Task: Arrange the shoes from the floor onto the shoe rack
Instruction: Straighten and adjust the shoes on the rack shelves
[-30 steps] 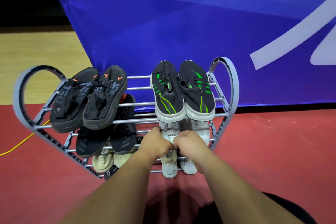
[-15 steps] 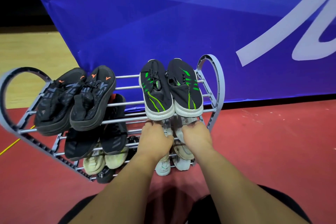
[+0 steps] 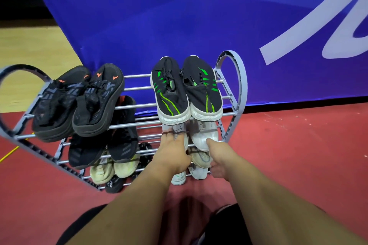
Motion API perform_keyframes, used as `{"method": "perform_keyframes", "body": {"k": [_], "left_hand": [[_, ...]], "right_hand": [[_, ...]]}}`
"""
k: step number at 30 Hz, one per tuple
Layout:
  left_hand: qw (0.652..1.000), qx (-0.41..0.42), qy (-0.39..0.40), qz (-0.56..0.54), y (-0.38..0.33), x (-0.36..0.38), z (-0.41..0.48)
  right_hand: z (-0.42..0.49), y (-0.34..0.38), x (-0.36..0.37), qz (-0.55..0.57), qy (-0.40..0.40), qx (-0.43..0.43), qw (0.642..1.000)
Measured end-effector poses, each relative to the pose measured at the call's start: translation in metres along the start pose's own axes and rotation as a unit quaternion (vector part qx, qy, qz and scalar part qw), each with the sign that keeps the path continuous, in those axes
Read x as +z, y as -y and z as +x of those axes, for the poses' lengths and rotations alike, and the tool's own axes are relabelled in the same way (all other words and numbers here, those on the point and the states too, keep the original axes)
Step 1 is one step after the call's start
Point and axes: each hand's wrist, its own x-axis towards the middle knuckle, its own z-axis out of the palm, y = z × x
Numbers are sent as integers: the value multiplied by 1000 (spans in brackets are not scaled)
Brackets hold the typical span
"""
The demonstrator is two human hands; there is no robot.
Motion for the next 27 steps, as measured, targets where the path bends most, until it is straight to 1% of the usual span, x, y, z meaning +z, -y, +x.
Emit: {"method": "perform_keyframes", "body": {"k": [2, 5, 7, 9, 13, 15, 20, 23, 25, 27], "left_hand": [[1000, 2, 5, -4, 1, 0, 1], [1000, 8, 0, -21, 2, -3, 1], [998, 17, -21, -50, 2, -8, -1], [995, 13, -50, -88, 0, -16, -5], [978, -28, -139, -151, -4, -35, -14], [964, -55, -159, -207, -6, -43, -20], [924, -84, -127, -351, -5, -46, -38], [888, -104, -94, -437, -7, -44, -48], [870, -107, -82, -473, -12, -47, -58], [860, -106, -72, -494, -14, -49, -65]], "right_hand": [[5, 1, 5, 128, 16, 26, 991], [13, 7, 5, 256, 34, 41, 965], [12, 13, 4, 318, 38, 46, 946], [9, 19, 3, 347, 47, 36, 936], [-5, 28, 1, 369, 74, 10, 926], [-14, 26, 0, 375, 73, -4, 924], [-45, 11, -16, 379, 59, -56, 922], [-65, 2, -34, 375, 58, -88, 921], [-81, -3, -47, 365, 57, -102, 924], [-93, -8, -59, 350, 49, -115, 928]]}}
